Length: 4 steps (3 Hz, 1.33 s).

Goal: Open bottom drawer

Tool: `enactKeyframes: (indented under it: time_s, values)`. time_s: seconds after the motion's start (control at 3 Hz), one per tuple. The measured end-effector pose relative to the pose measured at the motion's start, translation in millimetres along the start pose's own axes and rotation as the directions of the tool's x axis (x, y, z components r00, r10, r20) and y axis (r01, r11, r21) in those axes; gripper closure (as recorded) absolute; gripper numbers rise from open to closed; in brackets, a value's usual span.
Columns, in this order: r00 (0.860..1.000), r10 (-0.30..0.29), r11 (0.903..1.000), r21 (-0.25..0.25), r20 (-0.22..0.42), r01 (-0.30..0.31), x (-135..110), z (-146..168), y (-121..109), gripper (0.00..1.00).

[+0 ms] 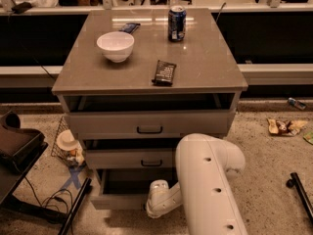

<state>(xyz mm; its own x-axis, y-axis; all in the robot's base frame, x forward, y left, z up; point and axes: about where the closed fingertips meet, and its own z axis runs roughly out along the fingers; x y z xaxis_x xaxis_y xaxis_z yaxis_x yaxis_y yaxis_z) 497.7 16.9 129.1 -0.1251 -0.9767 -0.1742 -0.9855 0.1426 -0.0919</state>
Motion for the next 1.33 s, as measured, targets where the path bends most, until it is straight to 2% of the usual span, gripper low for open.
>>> enactKeyframes:
  time_s: [1.0,1.33]
  values:
    - [1.000,0.005,1.0000,0.002,0.000,-0.005,7.0,-6.6,9.1,1.00]
    - [1.000,0.012,0.9999,0.007,0.002,-0.012,15.8,-16.7,19.3,1.00]
